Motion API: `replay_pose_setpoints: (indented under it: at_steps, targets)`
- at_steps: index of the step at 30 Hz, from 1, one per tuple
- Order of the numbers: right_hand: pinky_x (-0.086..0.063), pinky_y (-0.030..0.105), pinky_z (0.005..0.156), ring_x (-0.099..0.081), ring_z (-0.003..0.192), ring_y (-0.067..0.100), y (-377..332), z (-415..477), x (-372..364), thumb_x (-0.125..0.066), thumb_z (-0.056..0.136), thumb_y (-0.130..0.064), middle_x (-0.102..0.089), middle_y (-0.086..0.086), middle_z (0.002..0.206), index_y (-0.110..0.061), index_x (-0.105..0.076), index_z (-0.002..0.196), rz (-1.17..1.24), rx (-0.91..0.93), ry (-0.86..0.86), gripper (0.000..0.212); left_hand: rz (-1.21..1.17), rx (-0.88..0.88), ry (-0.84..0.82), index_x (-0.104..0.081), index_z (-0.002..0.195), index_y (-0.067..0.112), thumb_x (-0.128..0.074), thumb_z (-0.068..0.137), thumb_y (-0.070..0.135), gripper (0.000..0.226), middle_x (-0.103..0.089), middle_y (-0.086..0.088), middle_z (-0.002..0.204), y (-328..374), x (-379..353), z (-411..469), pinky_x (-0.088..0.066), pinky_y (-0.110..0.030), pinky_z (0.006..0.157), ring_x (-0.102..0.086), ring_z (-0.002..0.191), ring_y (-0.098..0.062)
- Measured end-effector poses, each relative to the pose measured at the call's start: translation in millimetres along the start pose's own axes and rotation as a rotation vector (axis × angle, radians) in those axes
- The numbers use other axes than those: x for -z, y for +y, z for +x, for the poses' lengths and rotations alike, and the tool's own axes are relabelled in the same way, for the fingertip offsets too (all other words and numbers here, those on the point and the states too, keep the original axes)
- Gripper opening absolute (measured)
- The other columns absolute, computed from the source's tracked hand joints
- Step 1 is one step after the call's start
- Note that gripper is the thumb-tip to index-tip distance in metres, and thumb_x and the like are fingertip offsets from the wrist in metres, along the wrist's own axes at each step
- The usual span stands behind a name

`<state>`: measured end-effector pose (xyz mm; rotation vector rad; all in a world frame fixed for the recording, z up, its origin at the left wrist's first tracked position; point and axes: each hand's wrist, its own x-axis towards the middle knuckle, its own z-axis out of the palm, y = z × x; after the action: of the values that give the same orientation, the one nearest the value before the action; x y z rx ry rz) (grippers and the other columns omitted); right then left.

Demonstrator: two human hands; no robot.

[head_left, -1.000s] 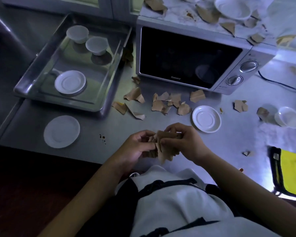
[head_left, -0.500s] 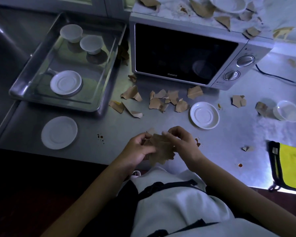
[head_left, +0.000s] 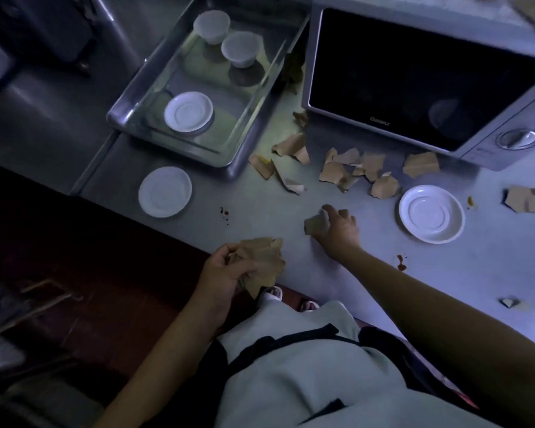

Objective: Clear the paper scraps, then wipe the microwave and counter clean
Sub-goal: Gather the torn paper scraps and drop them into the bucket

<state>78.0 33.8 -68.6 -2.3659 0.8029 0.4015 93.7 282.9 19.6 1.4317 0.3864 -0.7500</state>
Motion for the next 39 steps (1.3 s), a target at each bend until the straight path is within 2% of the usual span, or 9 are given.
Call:
replay_pose_setpoints:
  at_steps: [5,8,16,18,20,24,32,36,39]
  targets:
    - [-0.044,0.042,0.093,-0.049,0.108,0.039,-6.4,15.3,-3.9,-0.063,0.088,-0.036,-0.052,0.015,0.114,-0.014,-0.063,0.108,0.02,0.041,-0.029,0.03,-0.034,-0.009,0.08,-0.064,0.102,0.006,-0.063,0.085,-0.009,0.023,-0.075,-0.006,0.083,-11.6,9.8,-19.2,-0.056,-0.027,0.056,-0.071,0.071,-0.018]
    - [-0.041,0.032,0.079,-0.056,0.1,0.037,0.2,12.9,-3.2,-0.065,0.09,-0.03,-0.055,0.01,0.105,-0.015,-0.068,0.095,0.128,0.062,-0.028,0.017,-0.036,-0.01,0.114,-0.063,0.103,0.005,-0.063,0.085,-0.009,0.023,-0.074,-0.007,0.083,-18.1,9.7,-26.4,-0.057,-0.029,0.06,-0.07,0.072,-0.02]
    - [-0.039,0.027,0.065,-0.058,0.08,0.026,27.6,-5.2,7.3,-0.064,0.09,-0.022,-0.067,0.008,0.096,-0.02,-0.069,0.09,0.244,0.085,0.039,0.005,-0.026,-0.009,0.138,-0.063,0.1,0.008,-0.065,0.083,-0.009,0.024,-0.073,-0.008,0.085,-28.4,-4.4,-36.9,-0.056,-0.029,0.058,-0.069,0.073,-0.022]
    - [-0.046,0.029,0.063,-0.061,0.075,0.024,28.3,-11.5,16.3,-0.068,0.089,-0.022,-0.069,0.007,0.09,-0.021,-0.067,0.083,0.407,0.081,0.03,0.006,-0.025,-0.013,0.14,-0.063,0.101,0.007,-0.065,0.083,-0.009,0.024,-0.072,-0.01,0.087,-30.6,-8.4,-38.3,-0.056,-0.03,0.059,-0.069,0.074,-0.023]
    - [-0.053,0.037,0.073,-0.064,0.081,0.027,29.5,-19.2,25.5,-0.066,0.09,-0.015,-0.07,0.008,0.09,-0.017,-0.069,0.084,0.529,0.072,0.03,0.007,-0.028,-0.017,0.141,-0.063,0.1,0.007,-0.064,0.083,-0.009,0.024,-0.072,-0.009,0.085,-32.6,-12.6,-39.4,-0.056,-0.03,0.058,-0.069,0.073,-0.022]
    - [-0.052,0.047,0.083,-0.063,0.09,0.029,31.2,-41.6,45.2,-0.064,0.093,-0.01,-0.069,0.007,0.092,-0.014,-0.07,0.086,0.689,0.082,-0.019,0.01,-0.029,-0.027,0.136,-0.062,0.101,0.007,-0.064,0.084,-0.009,0.024,-0.073,-0.008,0.085,-35.6,-21.6,-41.0,-0.056,-0.029,0.057,-0.07,0.071,-0.02]
    - [-0.055,0.036,0.084,-0.065,0.084,0.019,28.9,-90.4,83.3,-0.069,0.088,-0.006,-0.071,0.006,0.087,-0.011,-0.075,0.088,1.012,0.271,-0.422,0.008,0.01,-0.068,0.08,-0.063,0.113,0.005,-0.066,0.086,-0.006,0.029,-0.073,-0.016,0.105,-45.5,-41.7,-47.2,-0.058,-0.033,0.068,-0.072,0.089,-0.028]
    - [-0.056,0.025,0.076,-0.069,0.08,0.015,22.7,-110.8,86.1,-0.07,0.087,0.0,-0.076,0.001,0.085,-0.015,-0.078,0.087,0.92,0.467,-0.311,0.017,0.045,-0.108,0.029,-0.065,0.11,0.006,-0.068,0.086,-0.005,0.027,-0.073,-0.018,0.106,-47.1,-57.8,-47.5,-0.06,-0.041,0.078,-0.071,0.095,-0.033]
    - [-0.059,0.039,0.078,-0.071,0.08,0.021,24.7,-120.4,83.5,-0.071,0.087,-0.001,-0.076,-0.001,0.085,-0.018,-0.078,0.087,0.781,0.533,-0.16,0.019,0.073,-0.153,-0.055,-0.067,0.106,0.008,-0.069,0.086,-0.002,0.023,-0.074,-0.016,0.103,-45.5,-73.7,-48.7,-0.059,-0.04,0.077,-0.071,0.094,-0.034]
